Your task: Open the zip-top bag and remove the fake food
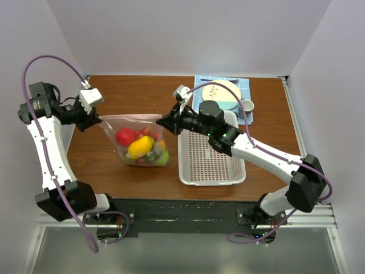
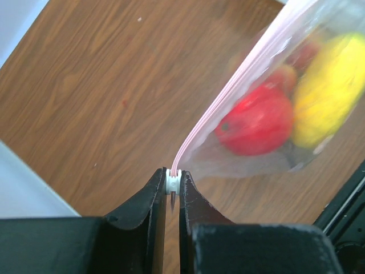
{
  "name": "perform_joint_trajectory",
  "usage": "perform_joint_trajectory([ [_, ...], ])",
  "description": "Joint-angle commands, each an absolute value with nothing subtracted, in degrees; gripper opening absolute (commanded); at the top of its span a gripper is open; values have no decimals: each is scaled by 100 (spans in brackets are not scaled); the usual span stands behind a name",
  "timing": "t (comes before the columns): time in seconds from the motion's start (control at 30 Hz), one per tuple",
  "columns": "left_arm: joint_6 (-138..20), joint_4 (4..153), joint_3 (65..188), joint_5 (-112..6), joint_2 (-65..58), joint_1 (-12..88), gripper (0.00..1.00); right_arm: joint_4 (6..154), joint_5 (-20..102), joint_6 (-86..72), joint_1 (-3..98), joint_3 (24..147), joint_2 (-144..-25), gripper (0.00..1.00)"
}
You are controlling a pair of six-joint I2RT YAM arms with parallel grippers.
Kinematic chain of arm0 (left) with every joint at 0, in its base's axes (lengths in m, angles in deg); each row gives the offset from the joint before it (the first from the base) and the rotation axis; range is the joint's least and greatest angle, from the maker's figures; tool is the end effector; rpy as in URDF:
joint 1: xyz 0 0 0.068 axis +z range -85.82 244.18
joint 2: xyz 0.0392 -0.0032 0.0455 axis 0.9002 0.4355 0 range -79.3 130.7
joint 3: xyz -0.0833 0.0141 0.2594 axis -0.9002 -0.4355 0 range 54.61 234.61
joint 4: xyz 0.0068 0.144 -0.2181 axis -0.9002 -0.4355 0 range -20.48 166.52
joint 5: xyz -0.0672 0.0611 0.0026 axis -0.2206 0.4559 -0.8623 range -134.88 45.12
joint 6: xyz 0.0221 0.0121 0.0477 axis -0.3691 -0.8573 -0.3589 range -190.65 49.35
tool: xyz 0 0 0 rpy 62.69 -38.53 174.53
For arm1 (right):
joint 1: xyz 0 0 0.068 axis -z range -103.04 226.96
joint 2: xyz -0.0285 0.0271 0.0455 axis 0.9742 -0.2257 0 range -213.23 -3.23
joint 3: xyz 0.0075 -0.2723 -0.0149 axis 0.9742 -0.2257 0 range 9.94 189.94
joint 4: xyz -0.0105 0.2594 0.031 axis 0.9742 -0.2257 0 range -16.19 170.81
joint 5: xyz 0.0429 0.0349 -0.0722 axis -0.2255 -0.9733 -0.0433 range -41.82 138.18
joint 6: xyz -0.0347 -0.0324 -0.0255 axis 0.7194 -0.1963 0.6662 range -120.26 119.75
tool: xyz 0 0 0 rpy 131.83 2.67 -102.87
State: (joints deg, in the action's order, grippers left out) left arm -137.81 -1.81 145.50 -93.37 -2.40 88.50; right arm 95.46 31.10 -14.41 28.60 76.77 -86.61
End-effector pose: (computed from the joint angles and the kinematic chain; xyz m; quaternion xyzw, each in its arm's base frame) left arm 0.2166 0.0686 0.4001 0.4096 0.7943 -0.1344 0.4281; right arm 0.2245 0.2680 0.3600 -0.3077 0.6490 0.4480 0.5324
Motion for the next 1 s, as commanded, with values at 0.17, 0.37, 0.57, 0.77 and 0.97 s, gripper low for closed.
perform_joint_trajectory([
  [0.17,-14263,128,14768,-9058,-100,9380,0,9689,3490,-1274,2950,7674,-8330,0],
  [0.37,-14176,111,14891,-9075,77,9494,0,9619,3666,-1142,2958,7498,-8190,0],
  [0.57,-14079,102,14199,-9559,-808,9048,0,9153,3219,-1247,2923,7411,-8155,12],
  [0.77,-13306,111,13416,-9857,-1618,7913,0,8917,3393,-1335,2599,6830,-7829,46],
  [0.97,-13015,111,13108,-9928,-1821,7596,0,8152,4130,-1159,2107,7111,-7364,55],
])
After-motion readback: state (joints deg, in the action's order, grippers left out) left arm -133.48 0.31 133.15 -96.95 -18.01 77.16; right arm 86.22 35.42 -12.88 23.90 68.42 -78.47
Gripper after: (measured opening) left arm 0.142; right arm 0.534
